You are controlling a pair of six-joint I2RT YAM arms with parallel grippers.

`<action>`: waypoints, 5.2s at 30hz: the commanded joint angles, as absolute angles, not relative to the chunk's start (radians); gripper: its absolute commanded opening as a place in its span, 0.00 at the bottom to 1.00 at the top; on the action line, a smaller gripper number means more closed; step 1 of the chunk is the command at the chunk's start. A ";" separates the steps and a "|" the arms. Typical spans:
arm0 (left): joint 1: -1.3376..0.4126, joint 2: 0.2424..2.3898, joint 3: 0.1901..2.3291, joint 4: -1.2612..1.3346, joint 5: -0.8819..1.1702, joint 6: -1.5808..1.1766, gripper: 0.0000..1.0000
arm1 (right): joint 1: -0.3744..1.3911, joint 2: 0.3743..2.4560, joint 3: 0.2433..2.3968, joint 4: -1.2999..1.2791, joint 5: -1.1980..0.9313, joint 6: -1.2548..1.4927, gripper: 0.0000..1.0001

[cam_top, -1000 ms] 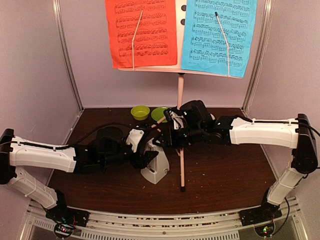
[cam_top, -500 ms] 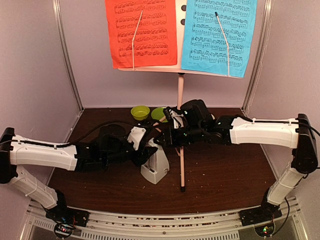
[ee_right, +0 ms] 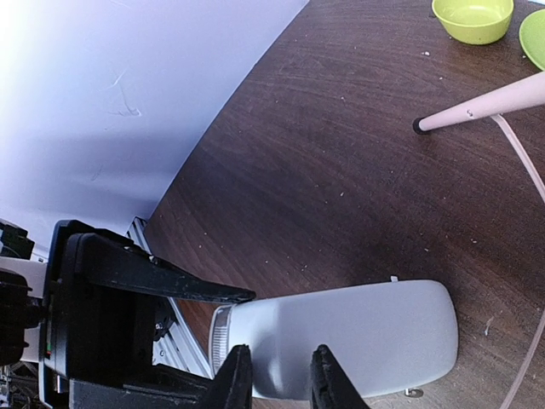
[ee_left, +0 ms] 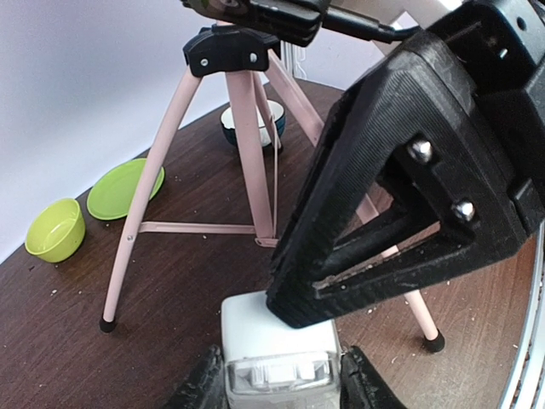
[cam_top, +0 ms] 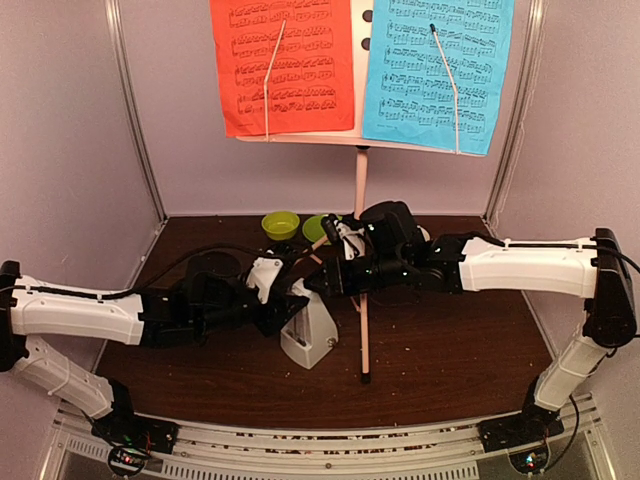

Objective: Set up the instrument practice props

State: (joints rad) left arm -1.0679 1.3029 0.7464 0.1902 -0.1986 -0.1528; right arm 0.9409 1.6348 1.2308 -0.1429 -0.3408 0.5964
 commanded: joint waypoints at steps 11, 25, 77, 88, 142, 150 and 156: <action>-1.066 1.230 0.683 0.205 -0.152 -0.077 0.24 | 0.898 1.687 1.156 -0.324 -0.231 0.551 0.23; -1.065 1.324 0.726 0.280 -0.063 -0.063 0.19 | 0.890 1.655 1.180 -0.268 -0.326 0.564 0.32; -1.064 1.192 0.611 0.298 -0.119 -0.111 0.18 | 0.899 1.735 1.075 -0.252 -0.316 0.553 0.36; -1.057 1.162 0.556 0.372 -0.106 -0.259 0.19 | 0.899 1.727 1.087 -0.262 -0.318 0.526 0.35; -0.392 1.963 1.583 -0.911 -0.014 -0.302 0.73 | 0.934 1.667 1.382 -0.391 -0.308 0.458 0.98; -0.392 1.800 1.492 -0.866 -0.022 -0.292 0.79 | 0.961 1.691 1.447 -0.449 -0.285 0.419 0.94; -0.393 1.625 1.343 -0.755 0.003 -0.284 0.79 | 0.996 1.705 1.453 -0.491 -0.229 0.390 0.86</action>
